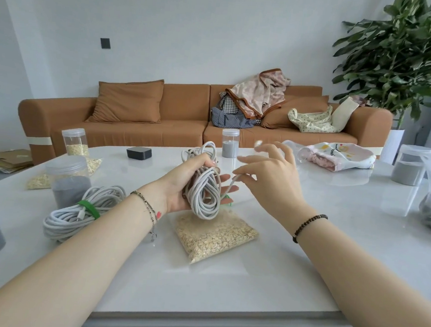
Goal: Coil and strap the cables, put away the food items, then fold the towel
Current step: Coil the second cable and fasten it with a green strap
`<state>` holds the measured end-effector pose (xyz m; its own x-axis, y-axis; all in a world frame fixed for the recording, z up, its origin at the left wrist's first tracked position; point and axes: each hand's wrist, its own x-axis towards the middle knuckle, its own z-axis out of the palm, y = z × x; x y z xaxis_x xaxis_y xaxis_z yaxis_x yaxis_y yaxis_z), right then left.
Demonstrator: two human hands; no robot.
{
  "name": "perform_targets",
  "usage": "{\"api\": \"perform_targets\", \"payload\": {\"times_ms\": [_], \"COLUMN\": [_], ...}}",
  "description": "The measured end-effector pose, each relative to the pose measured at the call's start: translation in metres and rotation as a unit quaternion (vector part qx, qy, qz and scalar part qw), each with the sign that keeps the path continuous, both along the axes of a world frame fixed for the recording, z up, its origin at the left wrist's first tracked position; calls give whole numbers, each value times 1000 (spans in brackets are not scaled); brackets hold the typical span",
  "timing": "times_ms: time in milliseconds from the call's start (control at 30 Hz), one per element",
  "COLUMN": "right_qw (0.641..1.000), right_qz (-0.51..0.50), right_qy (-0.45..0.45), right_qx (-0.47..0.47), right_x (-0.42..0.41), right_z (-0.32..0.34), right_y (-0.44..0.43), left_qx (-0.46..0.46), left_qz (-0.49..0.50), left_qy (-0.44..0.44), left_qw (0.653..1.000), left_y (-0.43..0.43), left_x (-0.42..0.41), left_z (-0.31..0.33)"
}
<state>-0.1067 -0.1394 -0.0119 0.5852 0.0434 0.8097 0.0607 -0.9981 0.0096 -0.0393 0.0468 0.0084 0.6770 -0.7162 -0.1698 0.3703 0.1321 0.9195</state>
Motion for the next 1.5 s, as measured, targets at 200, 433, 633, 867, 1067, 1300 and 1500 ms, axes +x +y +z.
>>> {"api": "perform_targets", "payload": {"times_ms": [200,433,633,867,1067,1300,1500], "right_qw": [998,999,961,705,916,860,916], "right_qz": [23,-25,-48,112,206,223,242], "right_qy": [-58,-1,33,168,-72,121,67], "right_qx": [19,33,271,680,336,444,313], "right_x": [-3,3,-2,-1,-4,-1,-1], "right_z": [5,-5,7,8,7,6,1], "right_y": [4,3,-3,-1,9,13,13], "left_qx": [-1,1,-20,-71,29,31,45], "left_qz": [-43,-7,75,176,119,83,69], "left_qy": [10,-26,-48,-33,-128,-185,-172], "left_qw": [999,1000,996,981,984,979,982], "left_y": [0,1,6,7,-3,-8,-4], "left_x": [0,13,20,24,10,2,4], "left_z": [3,-3,-2,2,-3,-3,-1]}}
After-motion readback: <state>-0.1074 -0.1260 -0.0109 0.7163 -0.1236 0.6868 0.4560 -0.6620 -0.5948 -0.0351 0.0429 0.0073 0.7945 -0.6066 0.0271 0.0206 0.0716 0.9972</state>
